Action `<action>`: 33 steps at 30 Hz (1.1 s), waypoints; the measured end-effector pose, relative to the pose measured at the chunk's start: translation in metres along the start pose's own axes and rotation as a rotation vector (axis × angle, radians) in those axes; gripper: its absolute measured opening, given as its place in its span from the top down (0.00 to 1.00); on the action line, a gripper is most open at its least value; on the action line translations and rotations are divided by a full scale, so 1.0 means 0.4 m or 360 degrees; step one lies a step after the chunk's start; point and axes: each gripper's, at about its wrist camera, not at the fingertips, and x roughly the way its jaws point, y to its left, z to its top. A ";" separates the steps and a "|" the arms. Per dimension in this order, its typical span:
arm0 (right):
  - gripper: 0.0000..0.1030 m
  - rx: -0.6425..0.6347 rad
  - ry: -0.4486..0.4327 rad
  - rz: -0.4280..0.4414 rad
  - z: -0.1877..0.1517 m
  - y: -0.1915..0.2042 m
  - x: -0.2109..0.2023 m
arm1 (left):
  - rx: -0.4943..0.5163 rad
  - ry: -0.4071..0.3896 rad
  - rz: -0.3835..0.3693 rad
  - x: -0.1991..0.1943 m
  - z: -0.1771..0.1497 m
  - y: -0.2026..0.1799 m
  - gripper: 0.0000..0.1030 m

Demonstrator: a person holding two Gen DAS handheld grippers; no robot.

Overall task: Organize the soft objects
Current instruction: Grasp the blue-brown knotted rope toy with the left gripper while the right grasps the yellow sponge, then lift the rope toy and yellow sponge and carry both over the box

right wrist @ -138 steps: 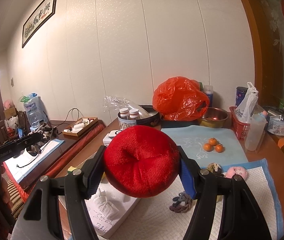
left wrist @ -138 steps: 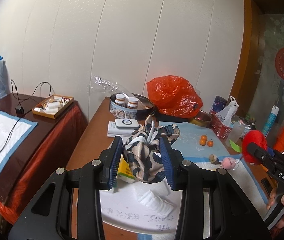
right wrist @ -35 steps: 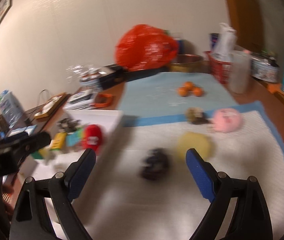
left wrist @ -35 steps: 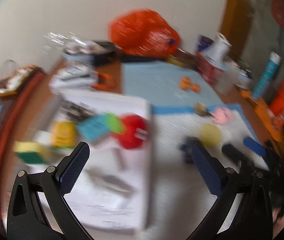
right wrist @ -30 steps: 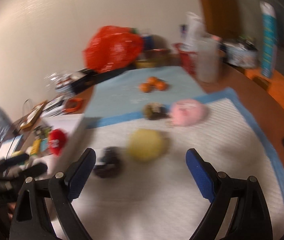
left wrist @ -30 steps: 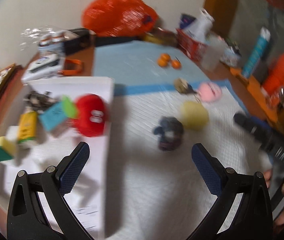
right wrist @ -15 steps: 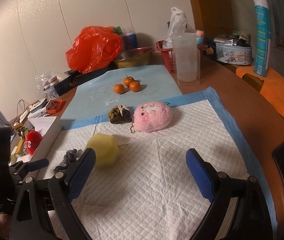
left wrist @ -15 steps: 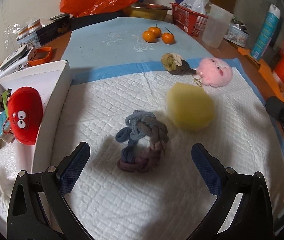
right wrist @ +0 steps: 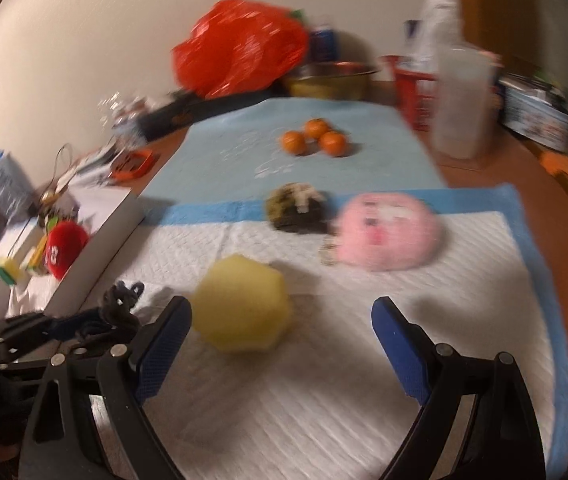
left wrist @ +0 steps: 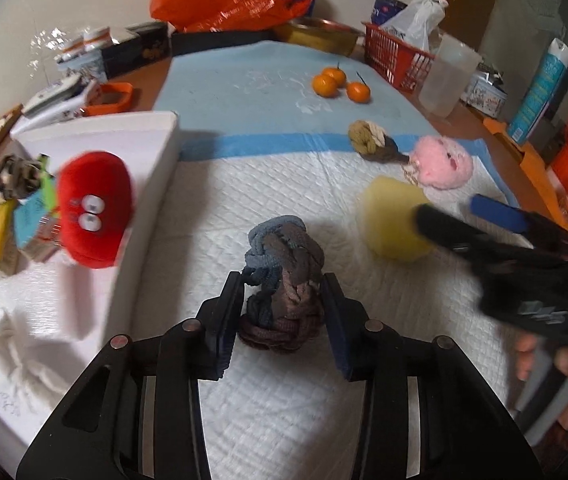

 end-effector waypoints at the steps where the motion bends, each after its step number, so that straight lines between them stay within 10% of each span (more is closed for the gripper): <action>1: 0.11 -0.0028 0.0006 0.0005 0.002 0.014 0.013 | -0.0004 -0.0008 0.0005 -0.006 0.000 0.002 0.62; 9: 0.12 -0.0174 0.0121 -0.0033 -0.003 0.083 0.109 | -0.0047 -0.0075 0.0051 -0.065 0.007 0.026 0.62; 12: 0.38 -0.0181 0.0133 -0.0050 -0.008 0.084 0.116 | -0.0046 -0.0111 0.0068 -0.084 0.014 0.027 0.62; 18: 0.39 -0.0070 0.0055 0.0035 0.000 0.057 0.064 | -0.0043 -0.0170 0.0051 -0.132 0.027 0.021 0.62; 33: 0.39 -0.0064 -0.0869 0.0293 0.247 0.112 -0.526 | -0.0013 -0.0748 0.0162 -0.608 0.176 0.107 0.62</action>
